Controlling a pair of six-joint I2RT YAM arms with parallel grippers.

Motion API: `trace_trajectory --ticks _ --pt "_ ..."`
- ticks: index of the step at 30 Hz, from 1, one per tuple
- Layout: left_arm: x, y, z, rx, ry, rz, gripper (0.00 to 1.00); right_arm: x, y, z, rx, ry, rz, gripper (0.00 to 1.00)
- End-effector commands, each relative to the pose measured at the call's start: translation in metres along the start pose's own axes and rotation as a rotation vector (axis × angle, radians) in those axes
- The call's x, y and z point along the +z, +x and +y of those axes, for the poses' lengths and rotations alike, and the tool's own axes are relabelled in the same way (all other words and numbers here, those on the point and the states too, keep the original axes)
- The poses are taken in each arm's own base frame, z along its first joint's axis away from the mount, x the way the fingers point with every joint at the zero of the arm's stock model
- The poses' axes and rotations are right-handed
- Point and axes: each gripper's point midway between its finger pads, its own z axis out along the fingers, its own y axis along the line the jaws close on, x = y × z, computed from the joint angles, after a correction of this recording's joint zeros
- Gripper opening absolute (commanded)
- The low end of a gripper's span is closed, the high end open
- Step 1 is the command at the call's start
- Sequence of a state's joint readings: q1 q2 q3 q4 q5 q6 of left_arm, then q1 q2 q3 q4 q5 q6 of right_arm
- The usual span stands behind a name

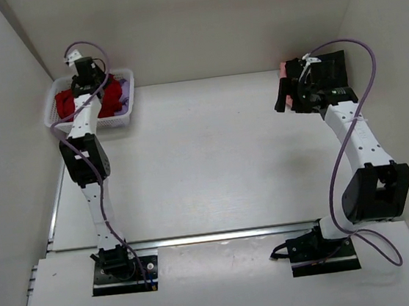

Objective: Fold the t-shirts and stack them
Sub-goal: Grab crumpled tshirt from bin with the left arm

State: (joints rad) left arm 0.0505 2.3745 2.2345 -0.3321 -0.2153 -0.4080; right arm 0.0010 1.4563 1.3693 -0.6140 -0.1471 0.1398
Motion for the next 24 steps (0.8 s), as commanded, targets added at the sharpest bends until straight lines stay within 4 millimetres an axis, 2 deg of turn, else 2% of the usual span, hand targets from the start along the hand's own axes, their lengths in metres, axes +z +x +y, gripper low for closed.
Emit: trace_trajectory --ticks 1,2,3,4,5,6,7,8,14,18,19,20,24 --pt "0.006 -0.025 0.021 -0.176 -0.031 -0.028 0.61 0.011 -0.010 0.008 0.010 -0.035 0.001 0.99" --pt "0.011 -0.022 0.027 -0.157 -0.059 -0.021 0.60 0.012 -0.012 0.008 0.011 -0.035 0.003 0.99" --pt "0.013 -0.031 0.034 -0.162 -0.074 -0.036 0.60 0.017 -0.007 0.010 0.008 -0.039 0.024 0.99" --pt "0.023 -0.011 0.040 -0.160 -0.093 0.009 0.60 0.020 -0.009 0.010 0.013 -0.040 0.029 0.99" --pt "0.028 -0.001 0.045 -0.161 -0.106 0.039 0.60 0.020 -0.012 0.010 0.013 -0.043 0.027 0.99" --pt "0.028 -0.009 0.047 -0.167 -0.098 0.031 0.60 0.022 -0.012 0.007 0.013 -0.034 0.032 0.99" --pt "0.037 0.010 0.055 -0.156 -0.120 0.067 0.61 0.027 -0.007 0.008 0.009 -0.037 0.052 0.99" --pt "0.040 0.021 0.059 -0.145 -0.132 0.092 0.62 0.025 -0.010 0.007 0.019 -0.032 0.050 0.99" --pt "0.045 0.067 0.081 -0.102 -0.169 0.208 0.66 0.029 -0.008 0.009 0.007 -0.038 0.069 0.99" --pt "0.040 0.074 0.076 -0.037 -0.177 0.220 0.43 0.029 -0.003 0.011 -0.003 -0.032 0.087 0.99" --pt "0.040 0.070 0.081 -0.036 -0.186 0.213 0.31 0.026 -0.008 0.014 -0.010 -0.037 0.073 0.99" --pt "0.039 0.071 0.077 -0.032 -0.184 0.208 0.20 0.026 -0.007 0.014 -0.011 -0.038 0.077 0.99" --pt "0.026 0.052 0.070 -0.042 -0.188 0.153 0.10 0.024 -0.003 0.018 -0.011 -0.045 0.079 0.99"
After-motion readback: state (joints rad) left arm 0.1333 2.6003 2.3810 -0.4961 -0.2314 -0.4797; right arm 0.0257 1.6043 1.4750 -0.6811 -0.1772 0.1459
